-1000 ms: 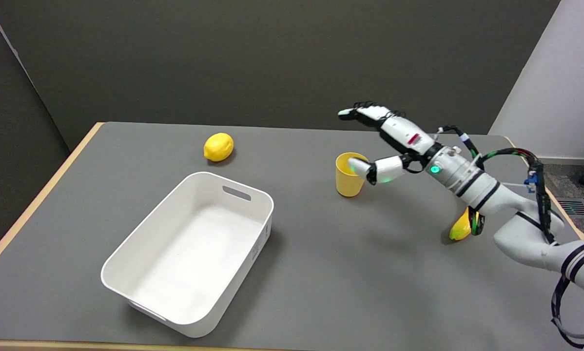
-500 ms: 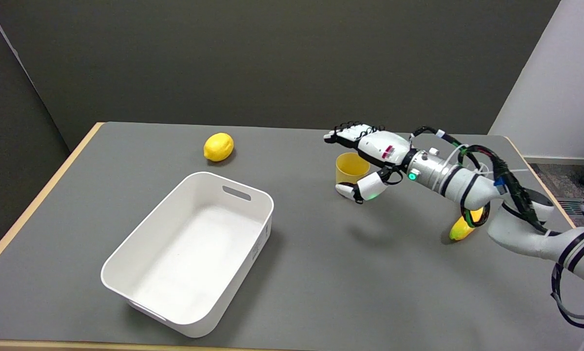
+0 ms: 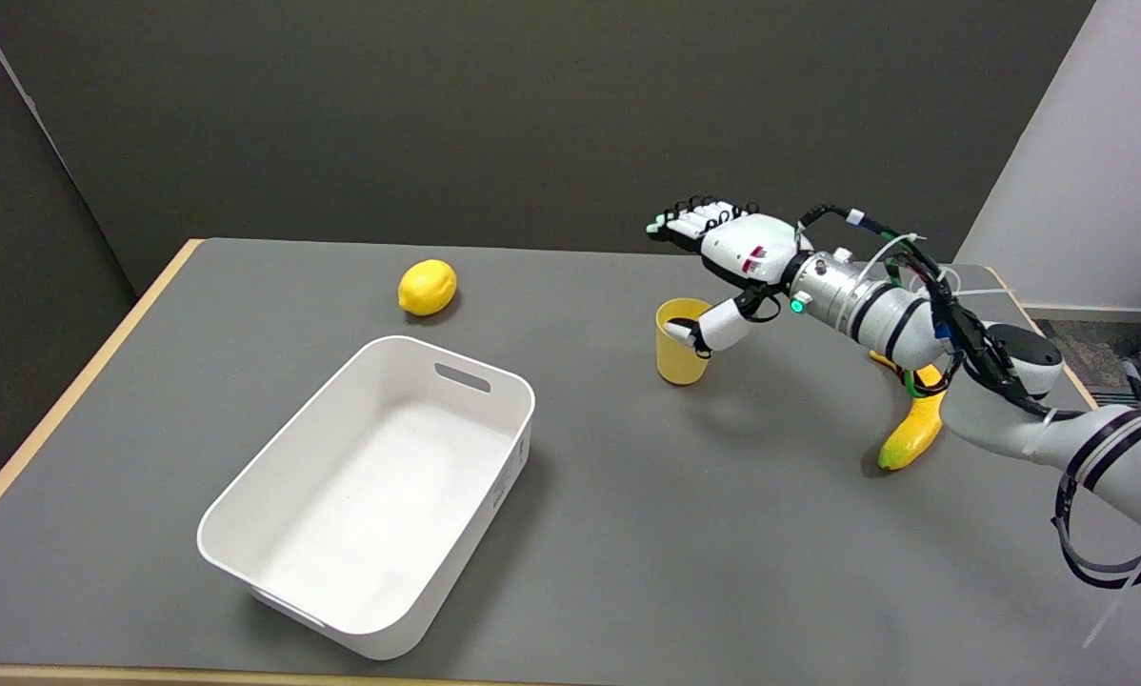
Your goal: Pick up the yellow cup.
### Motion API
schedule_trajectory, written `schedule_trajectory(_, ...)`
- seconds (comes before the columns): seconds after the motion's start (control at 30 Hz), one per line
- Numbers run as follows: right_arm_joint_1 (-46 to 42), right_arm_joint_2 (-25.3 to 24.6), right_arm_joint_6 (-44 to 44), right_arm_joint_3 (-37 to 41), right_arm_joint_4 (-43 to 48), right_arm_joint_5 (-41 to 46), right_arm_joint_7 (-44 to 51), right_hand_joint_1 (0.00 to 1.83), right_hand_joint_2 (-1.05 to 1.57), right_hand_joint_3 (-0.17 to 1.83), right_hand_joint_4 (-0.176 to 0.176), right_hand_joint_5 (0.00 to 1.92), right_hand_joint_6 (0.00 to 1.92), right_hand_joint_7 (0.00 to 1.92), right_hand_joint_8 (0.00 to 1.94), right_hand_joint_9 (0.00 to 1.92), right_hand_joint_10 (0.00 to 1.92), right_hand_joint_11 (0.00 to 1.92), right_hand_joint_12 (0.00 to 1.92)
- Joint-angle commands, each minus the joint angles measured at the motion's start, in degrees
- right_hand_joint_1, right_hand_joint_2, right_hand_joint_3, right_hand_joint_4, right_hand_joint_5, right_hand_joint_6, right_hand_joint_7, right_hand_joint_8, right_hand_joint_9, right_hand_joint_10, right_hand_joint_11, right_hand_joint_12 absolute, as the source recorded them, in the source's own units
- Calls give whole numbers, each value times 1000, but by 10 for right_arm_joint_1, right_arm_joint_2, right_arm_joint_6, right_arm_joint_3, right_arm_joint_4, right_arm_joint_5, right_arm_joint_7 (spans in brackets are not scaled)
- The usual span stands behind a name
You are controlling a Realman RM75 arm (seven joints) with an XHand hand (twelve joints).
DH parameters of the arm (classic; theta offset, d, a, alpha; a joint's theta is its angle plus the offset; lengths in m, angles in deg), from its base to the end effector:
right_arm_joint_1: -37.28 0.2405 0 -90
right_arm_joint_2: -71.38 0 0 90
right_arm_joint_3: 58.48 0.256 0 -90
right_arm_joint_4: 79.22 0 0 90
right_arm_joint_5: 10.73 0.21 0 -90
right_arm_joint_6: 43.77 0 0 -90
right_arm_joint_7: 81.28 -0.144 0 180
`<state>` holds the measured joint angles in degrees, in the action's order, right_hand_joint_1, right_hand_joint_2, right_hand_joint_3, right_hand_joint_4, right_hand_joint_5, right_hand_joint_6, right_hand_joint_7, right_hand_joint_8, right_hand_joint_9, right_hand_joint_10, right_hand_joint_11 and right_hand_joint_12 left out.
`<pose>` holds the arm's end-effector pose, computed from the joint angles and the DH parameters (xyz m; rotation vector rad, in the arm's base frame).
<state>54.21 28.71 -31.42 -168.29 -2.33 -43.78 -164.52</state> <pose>-0.2017 -0.3971 0.3782 1.8404 -0.0823 -0.0594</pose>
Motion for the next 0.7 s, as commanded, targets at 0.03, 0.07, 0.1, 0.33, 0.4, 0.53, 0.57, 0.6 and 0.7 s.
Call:
schedule_trajectory(0.03,-23,-6,-33,0,-10,-58,-41,621,588,859,-87,142,347,104,273,-1,538,-1,927)
schedule_trajectory(0.07,-26,-6,-33,0,-6,-58,-43,620,588,859,-87,142,347,104,273,-1,541,-1,929)
schedule_trajectory(0.1,-32,-6,-33,4,2,-58,-45,618,588,860,-87,143,347,107,275,-1,544,-1,935)
schedule_trajectory(0.33,-34,-6,-28,13,25,-58,-52,596,590,857,-87,143,349,122,282,-1,569,-1,956)
schedule_trajectory(0.4,-32,-6,-28,10,22,-58,-61,588,590,854,-87,144,349,126,283,-1,579,-1,960)
schedule_trajectory(0.53,-29,-6,-28,-2,16,-58,-66,659,574,942,-85,102,438,83,384,-1,589,-1,933)
schedule_trajectory(0.57,-28,-6,-28,-6,14,-58,-67,671,571,957,-84,95,453,77,402,-1,594,-1,929)
schedule_trajectory(0.6,-27,-7,-28,-9,11,-58,-67,626,580,907,-84,120,407,105,349,-1,599,-1,947)
schedule_trajectory(0.7,-22,-11,-28,-16,1,-58,-67,571,592,846,-84,150,353,141,288,-1,616,-1,971)
